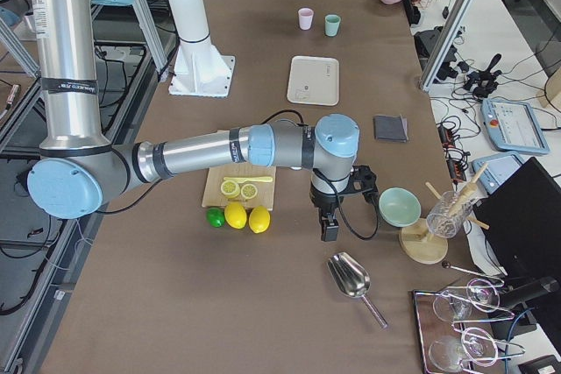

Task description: Place all cups on tray

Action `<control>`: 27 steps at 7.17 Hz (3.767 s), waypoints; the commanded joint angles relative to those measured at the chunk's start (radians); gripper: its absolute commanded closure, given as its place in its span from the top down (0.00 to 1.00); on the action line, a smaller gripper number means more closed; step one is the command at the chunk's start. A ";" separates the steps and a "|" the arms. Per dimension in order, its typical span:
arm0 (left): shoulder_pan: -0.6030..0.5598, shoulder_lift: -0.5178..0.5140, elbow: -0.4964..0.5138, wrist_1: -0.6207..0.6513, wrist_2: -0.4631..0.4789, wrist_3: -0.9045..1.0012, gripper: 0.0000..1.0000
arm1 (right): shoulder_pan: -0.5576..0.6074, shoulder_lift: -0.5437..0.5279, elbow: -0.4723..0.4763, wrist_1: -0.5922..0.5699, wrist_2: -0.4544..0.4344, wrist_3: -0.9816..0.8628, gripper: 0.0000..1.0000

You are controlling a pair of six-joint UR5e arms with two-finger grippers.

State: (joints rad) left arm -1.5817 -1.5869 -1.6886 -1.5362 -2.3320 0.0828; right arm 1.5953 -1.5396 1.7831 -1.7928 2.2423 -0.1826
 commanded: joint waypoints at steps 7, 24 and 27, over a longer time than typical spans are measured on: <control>-0.003 -0.039 -0.067 -0.258 0.035 -0.014 0.98 | 0.008 0.000 0.081 0.224 0.002 0.021 1.00; 0.729 -0.053 -0.036 -0.647 0.184 -0.908 0.17 | -0.360 0.119 0.041 0.290 -0.047 0.678 1.00; 0.744 -0.051 -0.066 -0.645 0.192 -0.905 0.00 | -0.360 0.118 0.039 0.291 -0.047 0.678 1.00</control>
State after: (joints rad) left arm -0.8400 -1.6384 -1.7356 -2.1824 -2.1412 -0.8231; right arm 1.2349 -1.4218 1.8222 -1.5026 2.1951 0.4955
